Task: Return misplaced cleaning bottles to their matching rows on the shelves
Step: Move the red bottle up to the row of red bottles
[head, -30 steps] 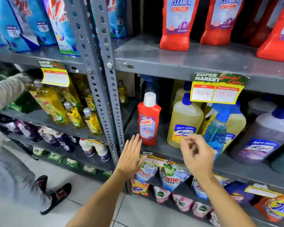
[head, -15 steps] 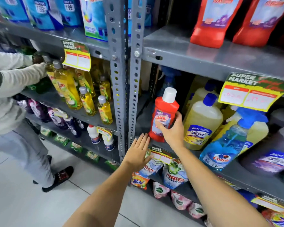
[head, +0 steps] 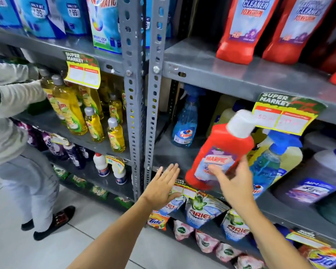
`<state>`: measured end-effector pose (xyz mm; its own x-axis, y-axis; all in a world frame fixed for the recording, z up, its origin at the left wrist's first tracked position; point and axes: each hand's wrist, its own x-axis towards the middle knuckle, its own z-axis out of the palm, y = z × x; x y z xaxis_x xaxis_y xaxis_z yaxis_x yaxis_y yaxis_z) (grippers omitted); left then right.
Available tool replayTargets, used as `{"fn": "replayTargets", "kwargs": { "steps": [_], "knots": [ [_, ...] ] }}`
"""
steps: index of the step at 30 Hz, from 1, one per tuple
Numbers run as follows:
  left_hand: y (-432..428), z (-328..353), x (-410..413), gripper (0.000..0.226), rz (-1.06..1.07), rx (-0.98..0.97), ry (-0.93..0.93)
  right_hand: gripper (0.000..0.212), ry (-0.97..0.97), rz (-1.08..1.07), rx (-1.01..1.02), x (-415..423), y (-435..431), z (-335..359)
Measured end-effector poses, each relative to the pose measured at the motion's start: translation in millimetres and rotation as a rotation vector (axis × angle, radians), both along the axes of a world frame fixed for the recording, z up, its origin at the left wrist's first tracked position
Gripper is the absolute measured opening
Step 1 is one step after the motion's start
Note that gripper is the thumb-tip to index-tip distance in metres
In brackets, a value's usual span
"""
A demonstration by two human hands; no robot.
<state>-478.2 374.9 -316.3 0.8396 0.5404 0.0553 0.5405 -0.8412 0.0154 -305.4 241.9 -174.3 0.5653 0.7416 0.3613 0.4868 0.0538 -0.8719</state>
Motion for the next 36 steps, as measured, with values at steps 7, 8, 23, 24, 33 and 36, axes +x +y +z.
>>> {"fn": "replayTargets", "kwargs": {
  "steps": [7, 8, 23, 24, 33, 36],
  "knots": [
    [-2, 157, 38, 0.065, -0.339, 0.209, -0.560, 0.041, -0.095, -0.047, 0.482, 35, -44, 139],
    [1, 184, 40, 0.064, -0.377, 0.279, -0.613, 0.049, -0.119, -0.062, 0.538, 45, -46, 157],
    [21, 318, 67, 0.053, -0.140, 0.469, -0.550, 0.059, -0.291, -0.134, 0.431, 121, 22, 264],
    [21, 318, 66, 0.053, -0.137, 0.467, -0.554, 0.056, -0.267, -0.103, 0.387, 124, 23, 265],
    [21, 314, 69, 0.051, -0.121, 0.456, -0.597, 0.069, -0.276, 0.060, -0.034, 145, 2, 253],
    [21, 314, 69, 0.051, -0.114, 0.448, -0.598, 0.075, -0.257, 0.044, -0.038, 150, 10, 253]
  ]
}}
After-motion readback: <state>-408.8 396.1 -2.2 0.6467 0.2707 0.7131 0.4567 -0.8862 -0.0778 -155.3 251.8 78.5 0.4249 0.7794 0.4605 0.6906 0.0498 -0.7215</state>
